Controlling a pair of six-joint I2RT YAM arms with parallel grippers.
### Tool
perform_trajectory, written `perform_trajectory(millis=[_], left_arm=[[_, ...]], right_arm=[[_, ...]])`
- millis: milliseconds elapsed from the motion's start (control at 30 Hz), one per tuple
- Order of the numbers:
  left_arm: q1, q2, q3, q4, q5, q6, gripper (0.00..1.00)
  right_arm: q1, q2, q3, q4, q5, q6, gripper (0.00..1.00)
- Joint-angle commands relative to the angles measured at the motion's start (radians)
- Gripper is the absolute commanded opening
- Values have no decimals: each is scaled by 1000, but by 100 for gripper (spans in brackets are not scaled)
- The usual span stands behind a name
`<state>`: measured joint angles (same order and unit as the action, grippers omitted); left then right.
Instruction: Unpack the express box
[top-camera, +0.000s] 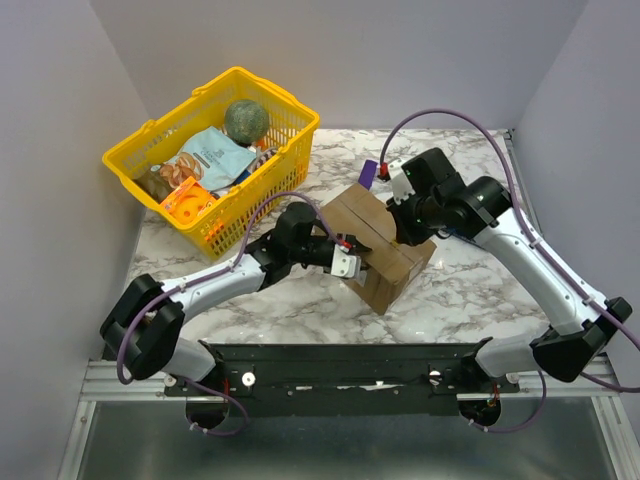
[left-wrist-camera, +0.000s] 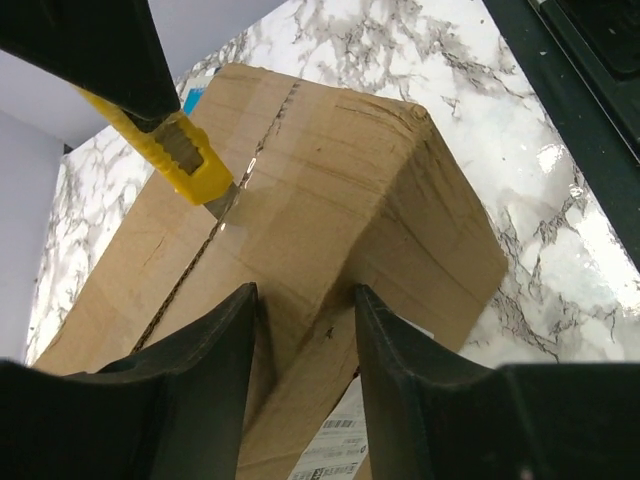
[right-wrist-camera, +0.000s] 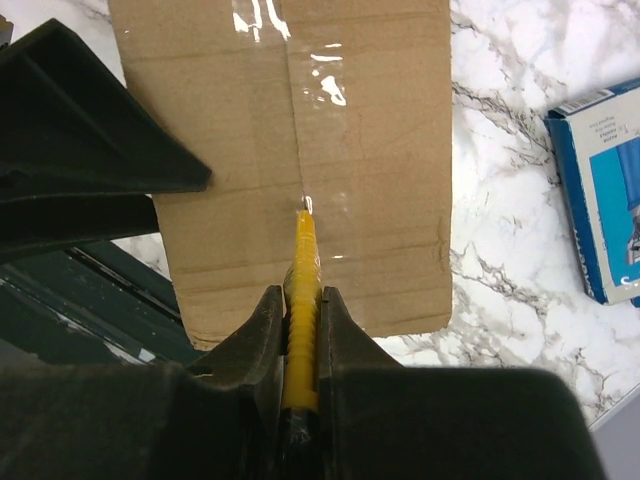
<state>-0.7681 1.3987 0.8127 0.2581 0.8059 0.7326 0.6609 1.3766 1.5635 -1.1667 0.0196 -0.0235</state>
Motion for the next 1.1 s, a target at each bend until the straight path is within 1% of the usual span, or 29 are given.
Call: perform_trajectory(millis=[0,33,100,233,267,467,733,967,1067], left_arm=[[-5,62,78,-192,-19,29,47],[-7,63,77,-160,-39,2,44],[-13,66,72,-164,-65,-10,39],[-23,72,62,-163,-94,-54,25],[-25,75,59,-163,-97,-59,23],[-30,82,46,-138,-132,-102,19],[-30,103,52,-102,-191,-157,17],[-30,114,59,-106,-200,-159,15],[-30,114,52,-105,-203,-162,12]], right_arm=[[-14,-22,-26,-10,-46,-1,0],[-14,-34,-28,-19,-46,-3,0],[-14,-45,-36,-24,-47,-4,0],[-14,-77,-52,-54,-52,-15,1],[-14,-88,-57,-60,-55,-18,1],[-15,-120,-71,-117,-58,-32,0],[-15,-163,-109,-154,-66,-46,0],[-32,-177,-114,-151,-41,-61,0],[-47,-180,-117,-152,-32,-90,0]])
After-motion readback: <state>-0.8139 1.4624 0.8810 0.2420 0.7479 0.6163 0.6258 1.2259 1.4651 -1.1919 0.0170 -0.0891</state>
